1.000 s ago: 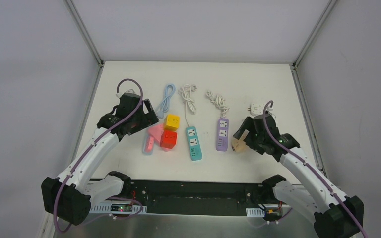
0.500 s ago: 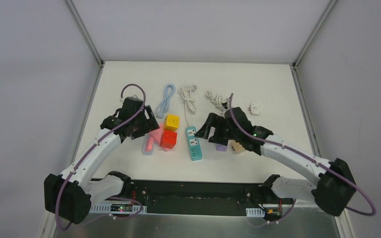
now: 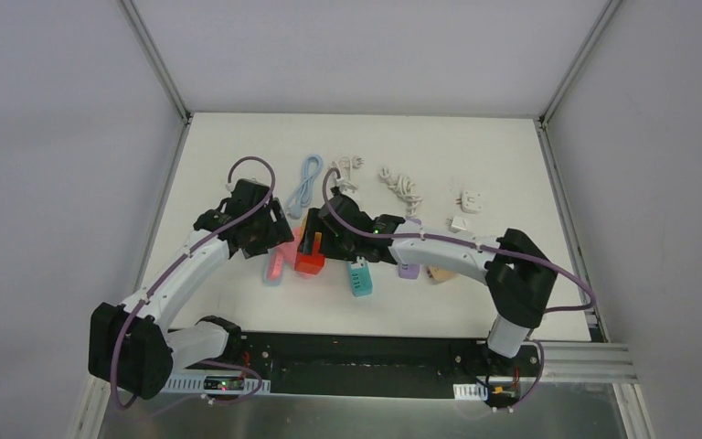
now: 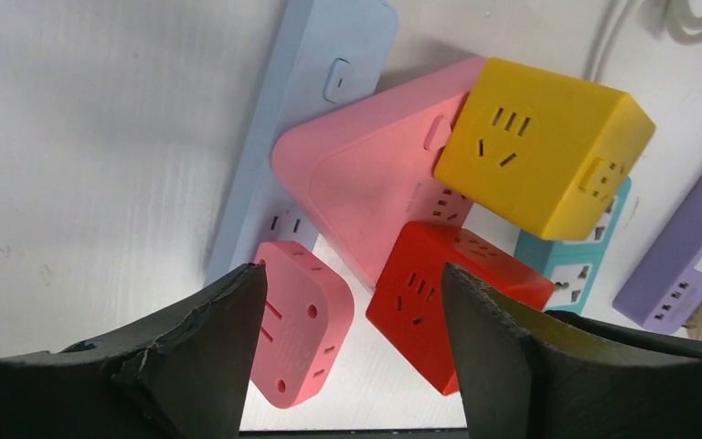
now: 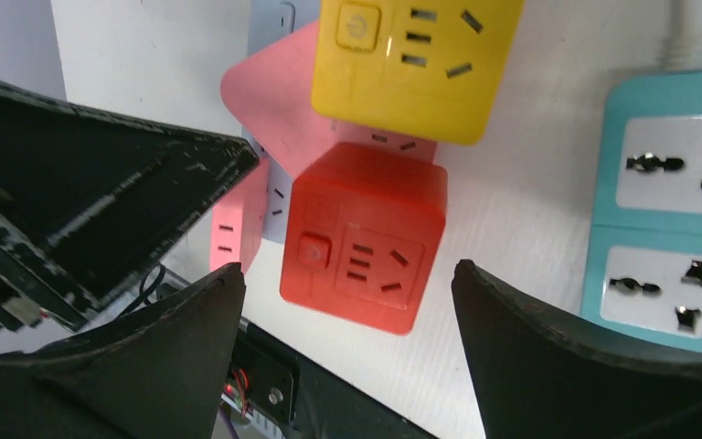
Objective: Pull the plug off the socket
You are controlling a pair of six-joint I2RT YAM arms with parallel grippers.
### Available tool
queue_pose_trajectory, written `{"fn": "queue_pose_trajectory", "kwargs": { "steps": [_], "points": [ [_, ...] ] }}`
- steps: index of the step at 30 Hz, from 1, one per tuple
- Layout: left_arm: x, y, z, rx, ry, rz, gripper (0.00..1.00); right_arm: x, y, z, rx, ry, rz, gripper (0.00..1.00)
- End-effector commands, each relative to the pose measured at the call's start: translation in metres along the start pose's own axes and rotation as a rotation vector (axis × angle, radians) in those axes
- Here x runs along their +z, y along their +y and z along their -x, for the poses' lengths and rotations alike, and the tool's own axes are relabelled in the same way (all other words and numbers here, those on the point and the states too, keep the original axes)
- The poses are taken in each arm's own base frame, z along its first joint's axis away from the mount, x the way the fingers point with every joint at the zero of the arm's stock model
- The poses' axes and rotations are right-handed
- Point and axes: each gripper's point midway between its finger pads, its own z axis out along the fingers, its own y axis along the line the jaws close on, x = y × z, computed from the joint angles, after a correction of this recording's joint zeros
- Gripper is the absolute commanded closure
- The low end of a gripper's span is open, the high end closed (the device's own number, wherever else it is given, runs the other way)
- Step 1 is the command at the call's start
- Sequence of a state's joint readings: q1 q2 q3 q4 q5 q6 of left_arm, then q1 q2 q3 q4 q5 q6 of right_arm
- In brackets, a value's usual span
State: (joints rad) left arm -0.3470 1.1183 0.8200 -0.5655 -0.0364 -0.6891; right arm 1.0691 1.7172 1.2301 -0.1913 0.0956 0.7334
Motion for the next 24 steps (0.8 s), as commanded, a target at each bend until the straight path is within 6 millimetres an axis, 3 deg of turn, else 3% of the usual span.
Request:
{"fn": "queue_pose_trajectory", "kwargs": {
  "steps": [1, 8, 18, 24],
  "points": [
    [0.009, 0.013, 0.0, 0.0, 0.008, 0.068, 0.28, 0.011, 0.004, 0.019, 0.001, -0.059, -0.066, 0.14],
    [0.017, 0.012, 0.003, -0.02, 0.005, 0.075, 0.26, 0.028, 0.001, 0.014, -0.021, -0.034, -0.106, 0.19],
    [0.025, 0.016, -0.003, -0.021, 0.024, 0.087, 0.26, 0.028, -0.016, 0.006, -0.064, -0.004, -0.165, 0.55],
    [0.034, 0.008, -0.014, -0.014, 0.074, 0.034, 0.28, 0.021, -0.021, 0.004, -0.105, 0.001, -0.15, 0.6]
  ]
}}
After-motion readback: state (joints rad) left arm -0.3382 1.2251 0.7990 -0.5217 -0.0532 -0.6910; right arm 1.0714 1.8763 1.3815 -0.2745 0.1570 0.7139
